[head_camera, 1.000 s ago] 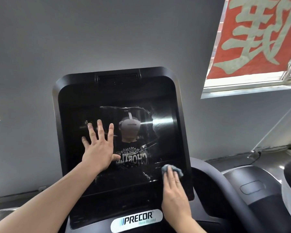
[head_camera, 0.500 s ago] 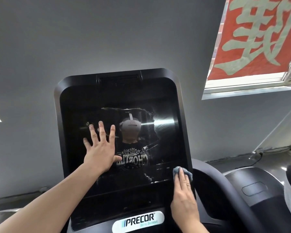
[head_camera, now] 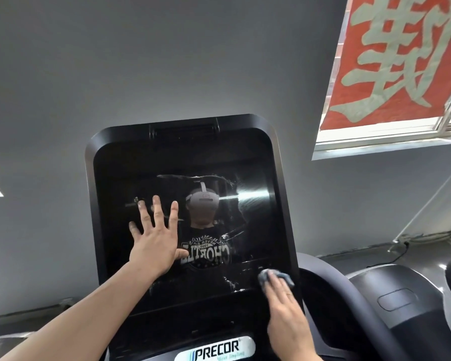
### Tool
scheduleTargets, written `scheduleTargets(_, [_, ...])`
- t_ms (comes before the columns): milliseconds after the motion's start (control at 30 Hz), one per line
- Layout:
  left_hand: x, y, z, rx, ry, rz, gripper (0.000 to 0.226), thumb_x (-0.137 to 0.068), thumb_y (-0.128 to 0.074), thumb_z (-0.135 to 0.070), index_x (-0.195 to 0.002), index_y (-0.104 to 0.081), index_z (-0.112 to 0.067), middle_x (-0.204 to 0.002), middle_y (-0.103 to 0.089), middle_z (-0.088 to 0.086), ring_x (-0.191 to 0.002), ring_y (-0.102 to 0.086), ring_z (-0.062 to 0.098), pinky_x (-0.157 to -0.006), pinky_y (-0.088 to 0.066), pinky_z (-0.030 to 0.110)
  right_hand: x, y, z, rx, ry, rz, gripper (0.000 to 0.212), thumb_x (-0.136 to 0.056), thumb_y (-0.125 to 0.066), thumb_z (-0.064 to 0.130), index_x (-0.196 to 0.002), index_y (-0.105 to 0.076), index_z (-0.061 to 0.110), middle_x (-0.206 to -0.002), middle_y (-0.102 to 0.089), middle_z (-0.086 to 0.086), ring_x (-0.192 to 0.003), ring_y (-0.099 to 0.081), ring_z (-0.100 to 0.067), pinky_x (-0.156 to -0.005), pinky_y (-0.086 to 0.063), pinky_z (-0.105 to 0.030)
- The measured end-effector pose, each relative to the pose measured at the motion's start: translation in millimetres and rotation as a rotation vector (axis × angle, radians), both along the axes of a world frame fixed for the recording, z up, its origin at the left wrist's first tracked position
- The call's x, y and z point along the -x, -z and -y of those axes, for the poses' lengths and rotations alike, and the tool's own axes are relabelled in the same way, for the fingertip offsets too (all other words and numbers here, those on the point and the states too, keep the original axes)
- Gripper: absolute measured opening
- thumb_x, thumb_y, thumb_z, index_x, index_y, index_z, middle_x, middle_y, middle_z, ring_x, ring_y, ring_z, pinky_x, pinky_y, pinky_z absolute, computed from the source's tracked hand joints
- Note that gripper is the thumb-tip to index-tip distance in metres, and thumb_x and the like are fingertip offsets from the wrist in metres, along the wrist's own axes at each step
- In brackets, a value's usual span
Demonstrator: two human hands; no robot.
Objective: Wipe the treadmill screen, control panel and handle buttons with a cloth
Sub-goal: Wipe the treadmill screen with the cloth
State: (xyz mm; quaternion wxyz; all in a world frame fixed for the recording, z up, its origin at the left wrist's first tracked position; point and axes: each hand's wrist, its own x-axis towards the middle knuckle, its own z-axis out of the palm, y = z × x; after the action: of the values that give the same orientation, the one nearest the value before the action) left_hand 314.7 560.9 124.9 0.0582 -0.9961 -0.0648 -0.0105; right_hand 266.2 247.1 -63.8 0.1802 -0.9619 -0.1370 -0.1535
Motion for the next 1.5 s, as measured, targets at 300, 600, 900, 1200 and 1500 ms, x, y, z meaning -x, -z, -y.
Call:
scheduleTargets(300, [-0.3,-0.5,0.5,-0.008,-0.005,-0.001,0.134,-0.084,-0.060,-0.077,-0.155,0.037,-0.018,-0.154,0.048,0.028,-0.144,0.036,0.057,-0.121,-0.016,0.073,-10.8,-4.6,2.9,0.077,-0.121,0.097,0.067,-0.082,-0.038,-0.001,-0.146,-0.056,-0.001,-0.166,-0.036,-0.007,-0.147,-0.047,-0.029,-0.117,-0.035,-0.036])
scheduleTargets(600, [0.8,-1.7,1.0,-0.022,-0.008,0.000,0.133,-0.084,-0.058,-0.078,-0.155,0.037,-0.018,-0.155,0.046,0.029,-0.146,0.034,0.057,-0.121,-0.017,0.073,-14.2,-31.8,-5.9,0.059,-0.100,0.078,0.064,-0.080,-0.041,0.005,-0.137,-0.069,0.010,-0.149,-0.062,-0.004,-0.133,-0.062,-0.028,-0.113,-0.037,-0.034])
scheduleTargets(900, [0.9,-3.1,2.3,-0.013,-0.013,-0.004,0.134,-0.083,-0.060,-0.078,-0.157,0.035,-0.019,-0.156,0.046,0.027,-0.145,0.035,0.056,-0.121,-0.016,0.073,-30.1,-50.7,-13.9,0.135,-0.094,0.038,0.069,-0.077,-0.052,0.005,-0.145,-0.062,0.008,-0.156,-0.055,-0.005,-0.122,-0.060,-0.032,-0.094,-0.057,-0.043])
scheduleTargets(1200, [0.9,-3.0,2.6,-0.014,-0.019,-0.009,0.134,-0.084,-0.060,-0.077,-0.156,0.036,-0.018,-0.156,0.046,0.027,-0.145,0.036,0.056,-0.122,-0.015,0.072,-34.9,-58.0,-12.8,0.160,-0.145,0.051,0.067,-0.080,-0.041,0.010,-0.143,-0.064,0.011,-0.154,-0.057,-0.003,-0.118,-0.064,-0.029,-0.092,-0.058,-0.041])
scheduleTargets(1500, [0.2,-2.6,1.4,-0.014,-0.020,-0.003,0.135,-0.083,-0.061,-0.077,-0.156,0.037,-0.019,-0.156,0.047,0.026,-0.145,0.037,0.055,-0.122,-0.016,0.073,-53.0,-91.2,-13.9,0.178,-0.151,0.157,0.059,-0.079,-0.061,0.010,-0.138,-0.066,0.004,-0.145,-0.062,-0.008,-0.119,-0.058,-0.030,-0.101,-0.055,-0.043])
